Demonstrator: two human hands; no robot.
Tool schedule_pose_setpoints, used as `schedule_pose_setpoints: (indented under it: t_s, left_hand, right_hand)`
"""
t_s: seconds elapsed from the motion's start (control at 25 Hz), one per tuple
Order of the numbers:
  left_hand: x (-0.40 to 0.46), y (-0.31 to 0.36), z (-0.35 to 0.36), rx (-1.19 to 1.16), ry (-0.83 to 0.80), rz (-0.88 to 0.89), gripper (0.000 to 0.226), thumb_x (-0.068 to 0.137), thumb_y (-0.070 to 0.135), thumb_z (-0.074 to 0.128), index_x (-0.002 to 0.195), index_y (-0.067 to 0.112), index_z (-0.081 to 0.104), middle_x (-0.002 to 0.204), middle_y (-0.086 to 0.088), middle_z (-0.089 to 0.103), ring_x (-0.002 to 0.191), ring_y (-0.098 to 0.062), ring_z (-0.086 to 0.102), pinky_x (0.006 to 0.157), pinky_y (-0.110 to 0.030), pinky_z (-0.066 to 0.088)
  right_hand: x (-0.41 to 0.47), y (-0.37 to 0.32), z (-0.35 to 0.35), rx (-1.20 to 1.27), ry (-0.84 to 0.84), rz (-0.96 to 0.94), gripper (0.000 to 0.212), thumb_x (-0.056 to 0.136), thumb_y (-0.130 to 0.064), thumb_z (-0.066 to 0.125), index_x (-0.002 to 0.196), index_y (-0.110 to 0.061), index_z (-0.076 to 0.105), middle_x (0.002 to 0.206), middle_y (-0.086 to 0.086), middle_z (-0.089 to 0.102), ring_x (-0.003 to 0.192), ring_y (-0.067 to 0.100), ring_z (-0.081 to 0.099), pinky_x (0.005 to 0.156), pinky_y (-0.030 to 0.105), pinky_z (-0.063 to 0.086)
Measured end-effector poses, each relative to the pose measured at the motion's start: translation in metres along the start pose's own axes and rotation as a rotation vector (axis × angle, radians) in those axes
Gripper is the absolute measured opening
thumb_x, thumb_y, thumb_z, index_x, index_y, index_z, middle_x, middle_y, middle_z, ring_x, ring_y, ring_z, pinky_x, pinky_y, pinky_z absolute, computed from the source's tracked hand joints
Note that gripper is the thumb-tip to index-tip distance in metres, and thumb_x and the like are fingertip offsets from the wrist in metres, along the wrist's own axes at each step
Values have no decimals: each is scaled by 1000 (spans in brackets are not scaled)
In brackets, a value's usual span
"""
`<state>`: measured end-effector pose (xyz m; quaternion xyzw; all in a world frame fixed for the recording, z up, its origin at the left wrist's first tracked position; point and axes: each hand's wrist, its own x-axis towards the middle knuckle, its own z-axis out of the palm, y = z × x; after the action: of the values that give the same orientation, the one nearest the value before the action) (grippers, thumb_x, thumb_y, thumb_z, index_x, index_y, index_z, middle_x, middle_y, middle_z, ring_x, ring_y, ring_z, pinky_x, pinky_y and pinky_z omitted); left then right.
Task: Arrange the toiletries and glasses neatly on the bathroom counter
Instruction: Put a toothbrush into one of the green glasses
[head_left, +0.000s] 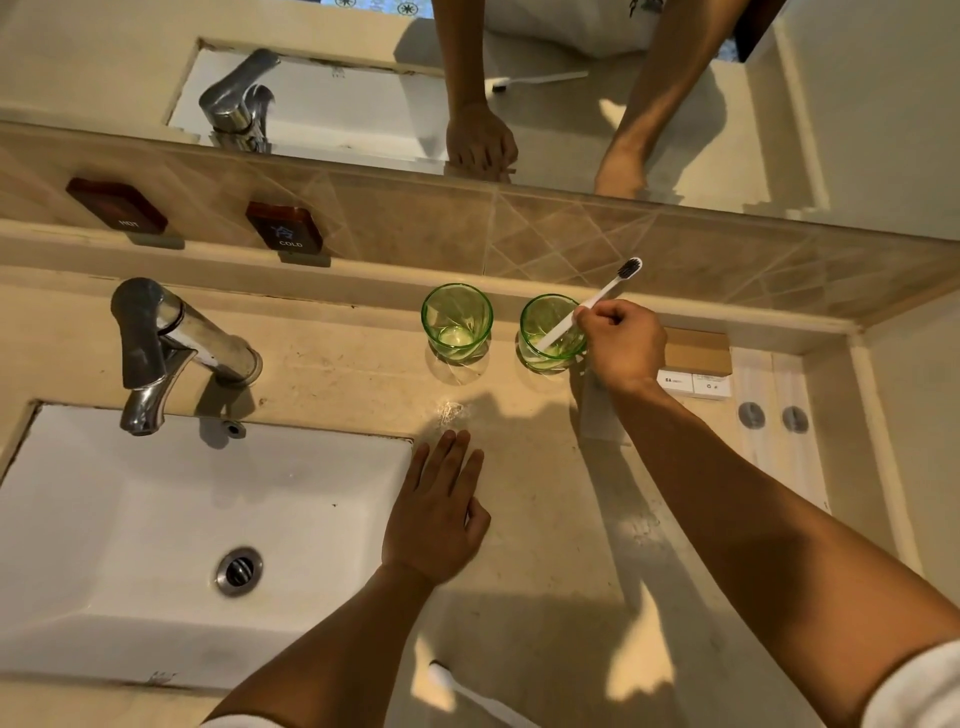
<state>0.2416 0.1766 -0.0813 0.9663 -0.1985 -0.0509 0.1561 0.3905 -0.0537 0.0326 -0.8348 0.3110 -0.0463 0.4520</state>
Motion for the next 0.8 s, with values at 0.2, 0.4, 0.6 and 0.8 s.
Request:
schedule_pose_setpoints:
  t_s: [0.2,0.4,0.6,0.8]
  left_hand:
    - [0,-2,1,-8,20,7,59,92,32,48,148,12,46,160,-12,35,153,-26,20,122,-50,22]
    - [0,-1,0,2,19,24,58,92,31,47,145,8,49,157,-17,40,151,-31,26,121,-51,23]
    - [0,-2,-2,11,-2,32,60,92,30,45,147,7,46,158,-16,39,151,-30,26,123,-50,19]
    - [-3,-1,-1,-5,2,21,58,93,31,45,147,8,45,159,-15,36,151,-28,25,124,-49,17]
  right_hand:
    - [-7,10,-7,68,-21,22,16,88,-30,72,84,-16,78,70,-7,70,68,10,61,71,29,52]
    - [-69,56,-30,47,33,-67,13,93,-19,61,85,-16,71,77,-10,65,71,3,57,69,18,45]
    - [-184,125,-41,-429,-629,-317,20,95,-31,59,83,-17,69,81,-2,67,75,13,60,75,31,49]
    - [-271,148,-38,-710,-1018,-364,33,93,-49,59,111,-22,64,110,-3,55,92,18,59,77,31,48]
